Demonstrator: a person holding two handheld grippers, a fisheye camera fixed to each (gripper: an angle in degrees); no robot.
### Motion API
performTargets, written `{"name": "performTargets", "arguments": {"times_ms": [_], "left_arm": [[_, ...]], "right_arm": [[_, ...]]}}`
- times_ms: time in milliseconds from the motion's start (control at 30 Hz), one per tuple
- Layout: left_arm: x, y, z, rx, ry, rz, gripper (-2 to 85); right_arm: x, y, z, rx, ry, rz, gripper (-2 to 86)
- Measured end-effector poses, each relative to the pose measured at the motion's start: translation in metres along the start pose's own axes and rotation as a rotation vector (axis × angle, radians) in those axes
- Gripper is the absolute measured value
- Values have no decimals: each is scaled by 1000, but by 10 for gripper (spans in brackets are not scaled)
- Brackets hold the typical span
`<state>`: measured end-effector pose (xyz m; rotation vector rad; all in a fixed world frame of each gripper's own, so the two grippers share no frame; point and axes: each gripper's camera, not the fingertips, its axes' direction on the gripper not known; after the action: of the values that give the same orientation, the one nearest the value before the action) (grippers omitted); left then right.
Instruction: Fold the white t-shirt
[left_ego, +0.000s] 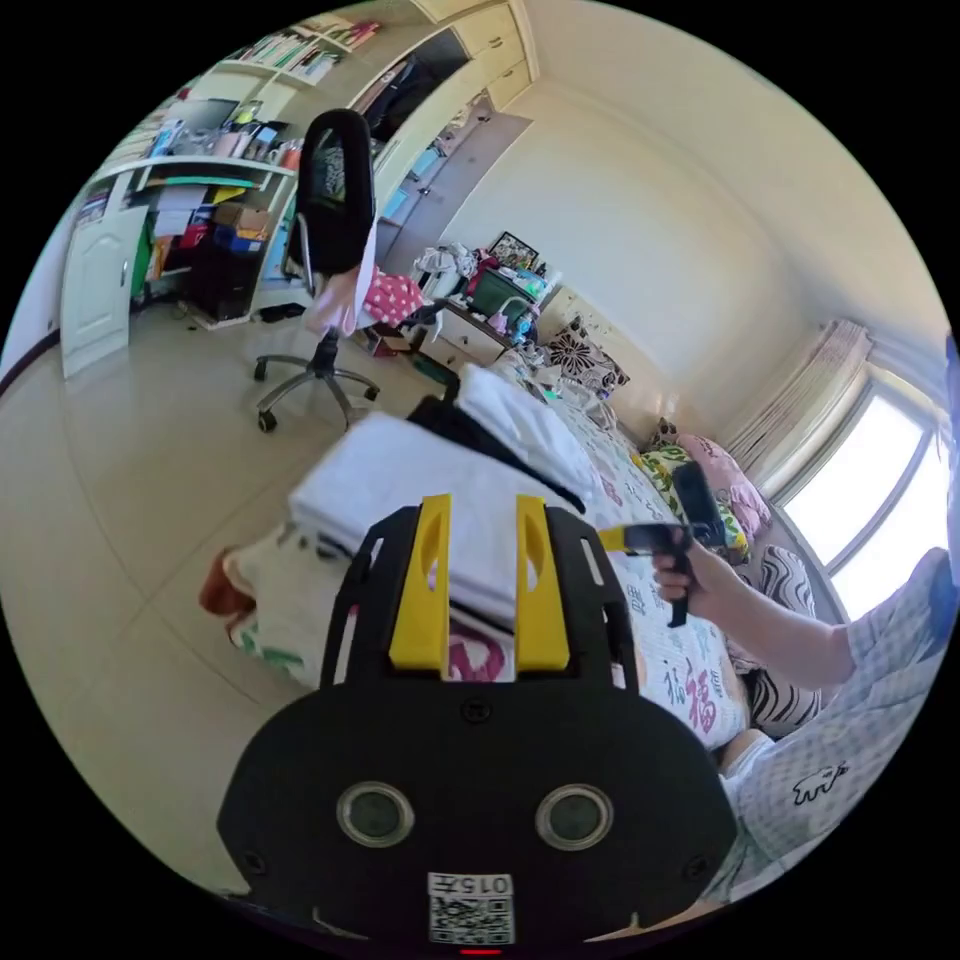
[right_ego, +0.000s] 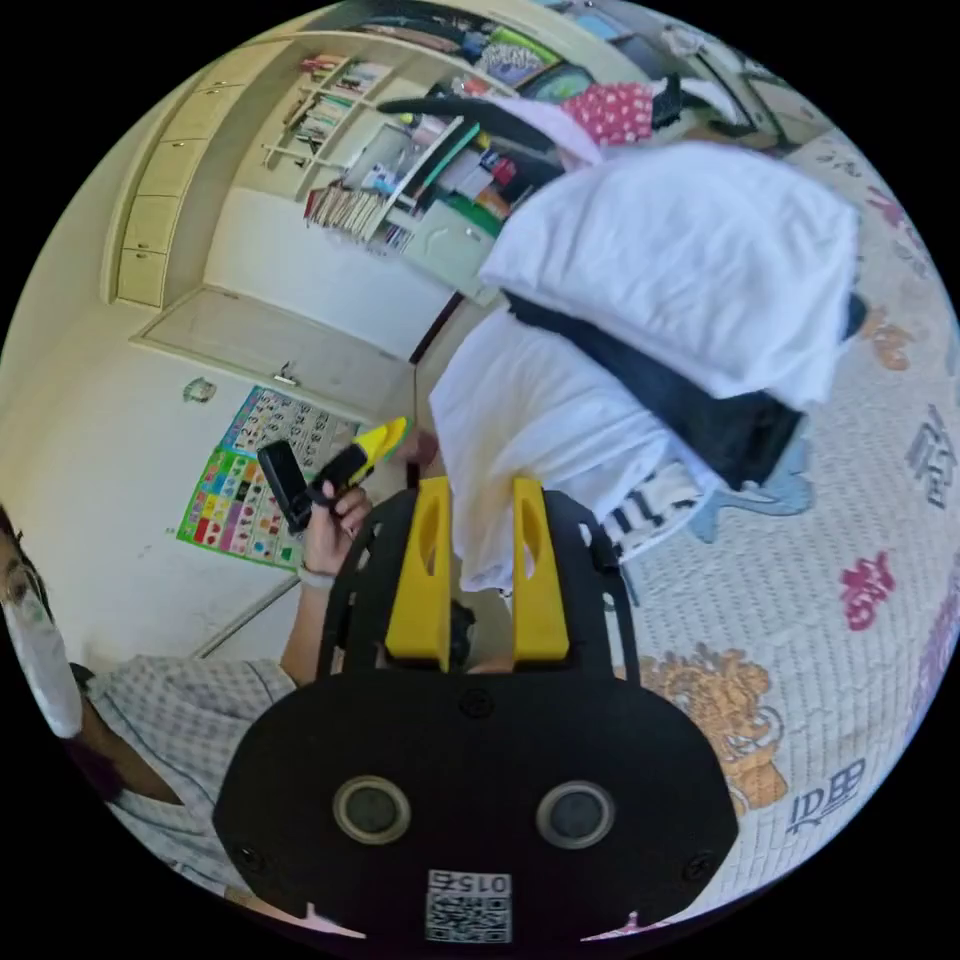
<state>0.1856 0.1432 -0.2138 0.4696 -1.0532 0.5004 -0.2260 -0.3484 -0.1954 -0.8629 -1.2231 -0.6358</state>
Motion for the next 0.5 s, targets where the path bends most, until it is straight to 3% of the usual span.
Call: {"name": "performTargets", "arguments": {"times_ms": [33,100,333,500], "left_arm": [[4,15,-2,-3,-1,-17,104],[26,64,-10,-16,-12,-43,117],[117,118,-25,-22,-270,181,172],[190,138,-19,72,-372,286,180]], "right_arm": [[-2,-5,13,-60,-37,19,18],[-8,-9,17,-101,-59,55,5],[-103,44,-117,184,-245,-162,-5],[-168,117,-228,331,-383,-320,-6]]}}
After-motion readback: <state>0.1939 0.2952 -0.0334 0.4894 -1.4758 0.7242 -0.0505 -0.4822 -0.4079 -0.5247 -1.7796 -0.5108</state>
